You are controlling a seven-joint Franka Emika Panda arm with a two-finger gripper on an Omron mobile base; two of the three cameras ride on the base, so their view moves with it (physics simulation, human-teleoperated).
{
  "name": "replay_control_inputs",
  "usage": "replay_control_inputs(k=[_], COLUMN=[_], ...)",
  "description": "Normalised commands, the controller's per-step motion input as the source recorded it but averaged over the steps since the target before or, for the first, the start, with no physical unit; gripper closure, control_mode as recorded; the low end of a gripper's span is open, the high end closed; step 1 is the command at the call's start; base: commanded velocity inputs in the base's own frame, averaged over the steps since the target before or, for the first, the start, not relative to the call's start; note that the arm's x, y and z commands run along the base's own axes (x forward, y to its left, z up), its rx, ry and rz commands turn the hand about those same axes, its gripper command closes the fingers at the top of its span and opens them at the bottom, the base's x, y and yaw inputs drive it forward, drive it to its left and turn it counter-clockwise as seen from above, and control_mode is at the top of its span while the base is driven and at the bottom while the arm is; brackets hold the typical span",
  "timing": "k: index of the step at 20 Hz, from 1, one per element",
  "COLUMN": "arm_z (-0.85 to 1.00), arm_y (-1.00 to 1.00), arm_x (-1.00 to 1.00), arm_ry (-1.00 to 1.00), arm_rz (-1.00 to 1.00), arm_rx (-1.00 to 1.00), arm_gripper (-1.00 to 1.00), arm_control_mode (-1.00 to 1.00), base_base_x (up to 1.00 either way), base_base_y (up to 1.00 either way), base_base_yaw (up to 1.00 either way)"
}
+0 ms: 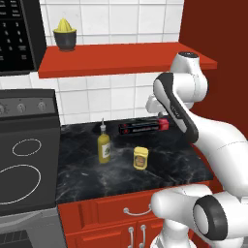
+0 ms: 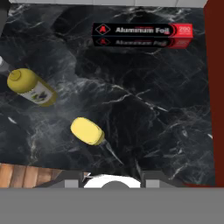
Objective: Pick the mustard and oil and vinegar bottle from the counter and place them in the cabinet.
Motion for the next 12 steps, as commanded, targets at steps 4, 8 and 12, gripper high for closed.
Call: replay_control_inputs(k=[4,8,12], arm_z=[-0.01,-0.08,-0.15], arm_y=[0.00,0.00,0.00], arm_x=[-0.16,-0.47,-0.45], arm_ry=[0.00,-0.07,-0.10], arm_rz=[0.00,0.00,0.00], arm_rx=[0.00,0.00,0.00], arm_gripper=[-1.00,-1.00,-1.00], arm_control_mode=[-1.00,-1.00,-1.00], base_base_x=[0.00,0.00,0.00], base_base_y=[0.00,0.00,0.00], base_base_yaw=[0.00,0.00,0.00])
